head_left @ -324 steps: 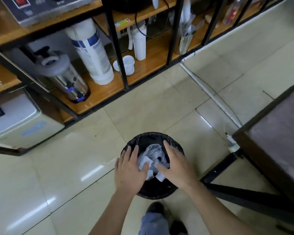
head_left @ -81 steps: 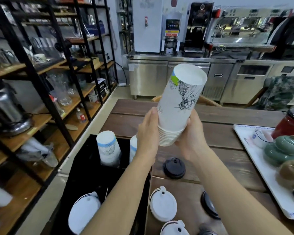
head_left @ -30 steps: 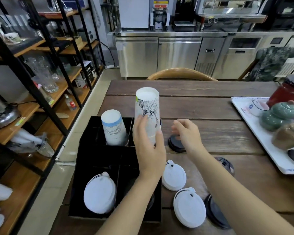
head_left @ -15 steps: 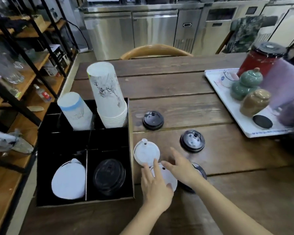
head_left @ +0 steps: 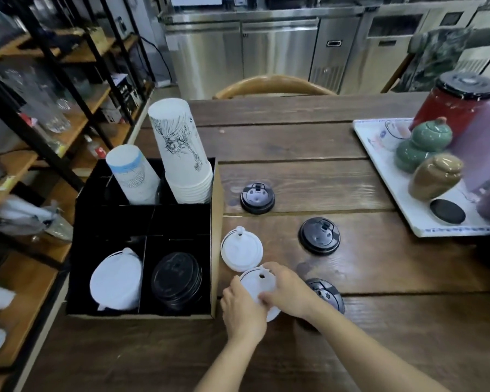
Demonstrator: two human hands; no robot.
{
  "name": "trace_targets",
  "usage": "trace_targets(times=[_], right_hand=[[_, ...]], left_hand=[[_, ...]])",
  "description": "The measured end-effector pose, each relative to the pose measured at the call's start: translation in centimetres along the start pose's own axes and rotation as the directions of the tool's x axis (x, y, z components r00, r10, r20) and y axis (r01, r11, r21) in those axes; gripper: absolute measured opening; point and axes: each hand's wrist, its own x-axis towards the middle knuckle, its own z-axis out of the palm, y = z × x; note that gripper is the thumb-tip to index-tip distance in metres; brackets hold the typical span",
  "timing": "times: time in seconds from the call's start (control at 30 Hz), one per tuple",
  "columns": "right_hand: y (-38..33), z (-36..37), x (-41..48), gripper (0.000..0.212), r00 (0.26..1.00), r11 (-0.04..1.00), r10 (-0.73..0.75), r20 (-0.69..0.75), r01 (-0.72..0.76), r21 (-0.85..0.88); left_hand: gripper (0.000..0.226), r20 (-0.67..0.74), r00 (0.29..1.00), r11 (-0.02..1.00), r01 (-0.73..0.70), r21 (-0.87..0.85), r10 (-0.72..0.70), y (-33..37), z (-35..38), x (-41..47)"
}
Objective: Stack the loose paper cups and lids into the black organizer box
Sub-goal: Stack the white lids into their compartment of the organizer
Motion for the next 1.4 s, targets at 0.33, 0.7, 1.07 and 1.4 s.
trace_targets(times=[0.33,0.7,1.07,1.4], right_hand=[[-0.2,-0.8,0.9,0.029,0.994,0.931,0.023,-0.110,0.019,0.363],[-2.8,-3.7,4.5,0.018,0.952,0.814,0.047,-0.302,0.139,0.565],[-4.4,-2.6,7.7,0.023,0.942,0.929,-0.018,-0.336,0.141,0.343],[-2.4,-2.2,9.8,0.023,0.984,0.936,0.060,-0.169,0.004,0.352]], left_hand=[[0.067,0.067,0.988,0.841,0.152,-0.519,-0.137,-0.4,-0.8,0.8],[0.048,-0.158,0.986,0.632,-0.090,-0.770,-0.052,2.6,-1.6,2.5],[0.063,-0.218,0.973,0.755,-0.091,-0.649,-0.070,3.7,-1.2,4.0],[0.070,-0.160,0.983,0.813,-0.024,-0.582,-0.085,3.7,-1.1,5.2]])
